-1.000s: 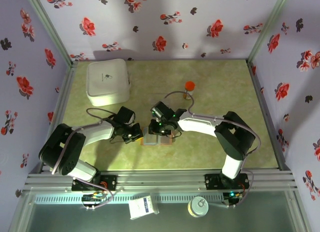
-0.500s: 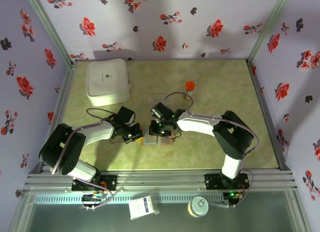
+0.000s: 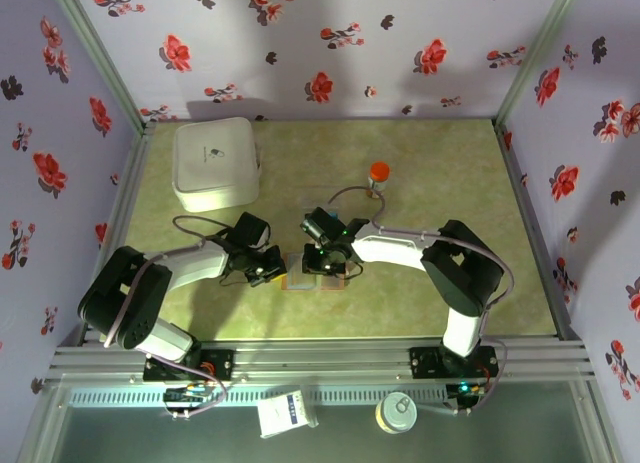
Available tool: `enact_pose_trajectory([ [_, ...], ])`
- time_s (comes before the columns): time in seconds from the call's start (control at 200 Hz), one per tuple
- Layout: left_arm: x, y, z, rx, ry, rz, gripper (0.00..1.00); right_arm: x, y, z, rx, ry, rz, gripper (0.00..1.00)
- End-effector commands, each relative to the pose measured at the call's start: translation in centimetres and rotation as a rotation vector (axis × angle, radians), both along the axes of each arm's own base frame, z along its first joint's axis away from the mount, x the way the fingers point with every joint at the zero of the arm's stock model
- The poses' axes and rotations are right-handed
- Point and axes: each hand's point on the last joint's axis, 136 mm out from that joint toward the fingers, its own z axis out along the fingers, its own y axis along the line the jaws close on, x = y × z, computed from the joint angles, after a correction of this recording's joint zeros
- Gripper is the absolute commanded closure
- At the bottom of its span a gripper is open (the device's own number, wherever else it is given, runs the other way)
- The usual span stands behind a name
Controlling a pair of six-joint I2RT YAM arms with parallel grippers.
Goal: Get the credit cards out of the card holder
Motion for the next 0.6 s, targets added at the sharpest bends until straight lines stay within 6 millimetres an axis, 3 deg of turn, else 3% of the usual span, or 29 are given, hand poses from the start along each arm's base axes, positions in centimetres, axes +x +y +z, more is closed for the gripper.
enact_pose_trajectory([
  [0.0, -1.0, 1.0, -1.4, 0.046, 0.041, -0.014, 0.96, 0.3, -0.6, 1.0, -0.036, -0.035, -0.007, 0.76],
  [0.27, -0.8, 0.8, -1.1, 0.039, 0.037, -0.014, 0.96, 0.3, -0.7, 0.5, -0.046, -0.027, -0.006, 0.76],
  [0.595, 0.4, -0.4, 2.1, -0.033, -0.027, -0.008, 0.91, 0.2, -0.7, 0.3, -0.046, -0.026, -0.003, 0.77],
])
